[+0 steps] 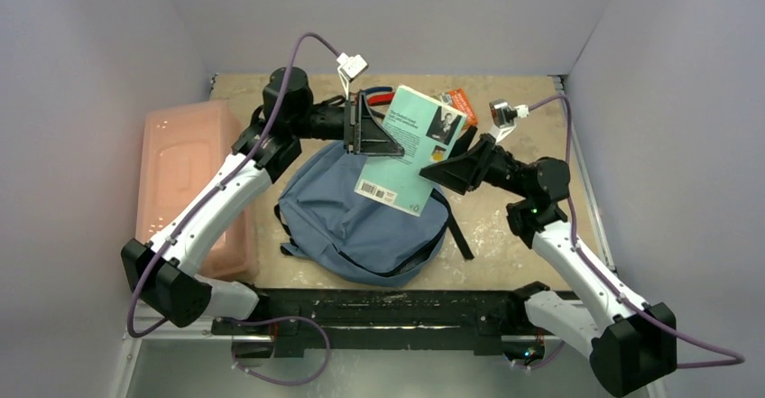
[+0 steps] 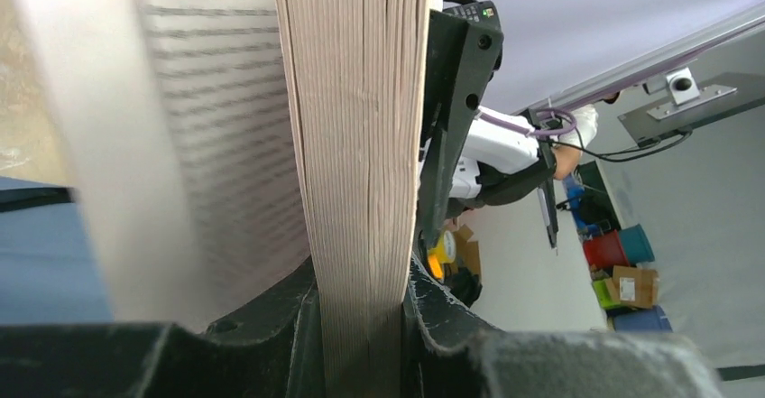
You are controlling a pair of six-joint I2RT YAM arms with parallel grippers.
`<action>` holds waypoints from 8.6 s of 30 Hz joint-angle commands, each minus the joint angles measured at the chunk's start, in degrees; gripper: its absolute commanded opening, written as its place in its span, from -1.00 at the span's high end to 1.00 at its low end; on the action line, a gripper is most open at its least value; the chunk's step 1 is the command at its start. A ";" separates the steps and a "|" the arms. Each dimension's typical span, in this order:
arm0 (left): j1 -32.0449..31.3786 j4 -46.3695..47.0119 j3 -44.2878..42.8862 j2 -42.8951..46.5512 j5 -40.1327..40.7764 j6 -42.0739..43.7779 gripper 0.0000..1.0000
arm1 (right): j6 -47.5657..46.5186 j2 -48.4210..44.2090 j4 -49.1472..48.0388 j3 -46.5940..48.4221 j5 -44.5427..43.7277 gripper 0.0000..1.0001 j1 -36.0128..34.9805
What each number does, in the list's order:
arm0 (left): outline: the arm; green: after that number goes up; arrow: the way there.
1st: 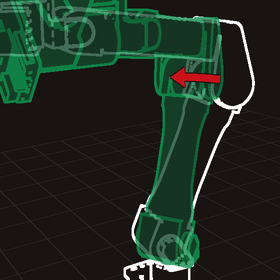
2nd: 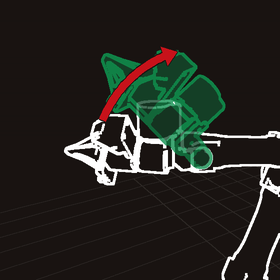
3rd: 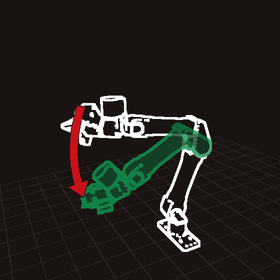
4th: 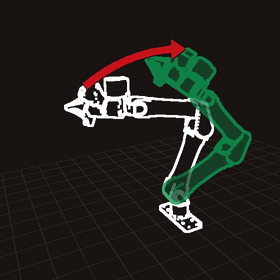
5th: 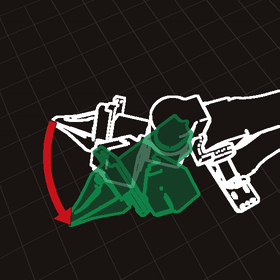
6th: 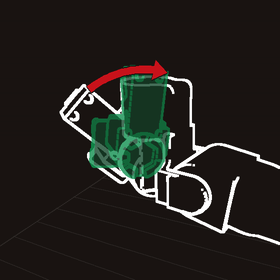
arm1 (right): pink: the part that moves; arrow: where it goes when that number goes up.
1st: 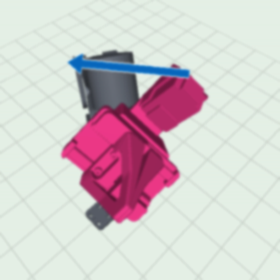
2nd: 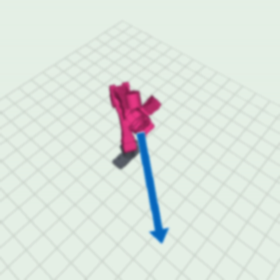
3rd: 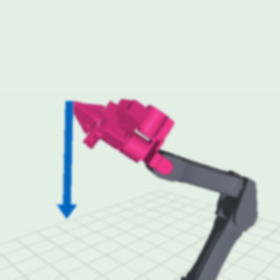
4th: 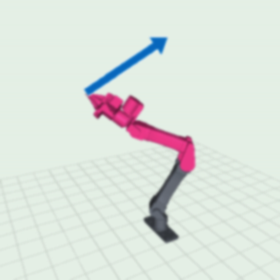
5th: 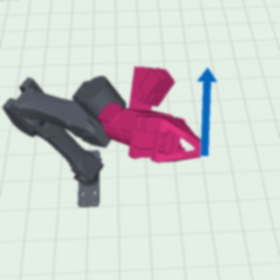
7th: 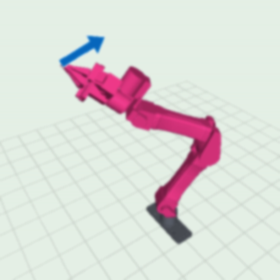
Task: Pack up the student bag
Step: Pick up the book from the center of the board, then place the book in the student bag.
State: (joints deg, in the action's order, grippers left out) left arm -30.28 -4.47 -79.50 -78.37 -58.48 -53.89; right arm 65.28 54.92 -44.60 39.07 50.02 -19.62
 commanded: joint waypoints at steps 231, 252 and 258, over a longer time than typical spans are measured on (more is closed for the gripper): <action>-25.18 -26.50 -0.49 7.71 57.35 42.33 1.00 | 12.29 31.12 2.22 0.46 -47.78 1.00 -26.15; -25.18 -19.21 10.51 12.04 62.97 50.31 1.00 | -3.76 34.75 21.49 5.35 -48.51 -0.81 -28.77; -25.18 -18.74 11.91 12.70 60.31 50.54 1.00 | -4.04 30.25 17.92 0.05 -47.30 -0.64 -28.81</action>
State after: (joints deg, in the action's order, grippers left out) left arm -55.27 -29.12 -67.92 -67.83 3.60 -4.82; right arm 63.94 88.75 -22.63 40.73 0.69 -48.34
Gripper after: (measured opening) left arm 0.019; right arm 0.865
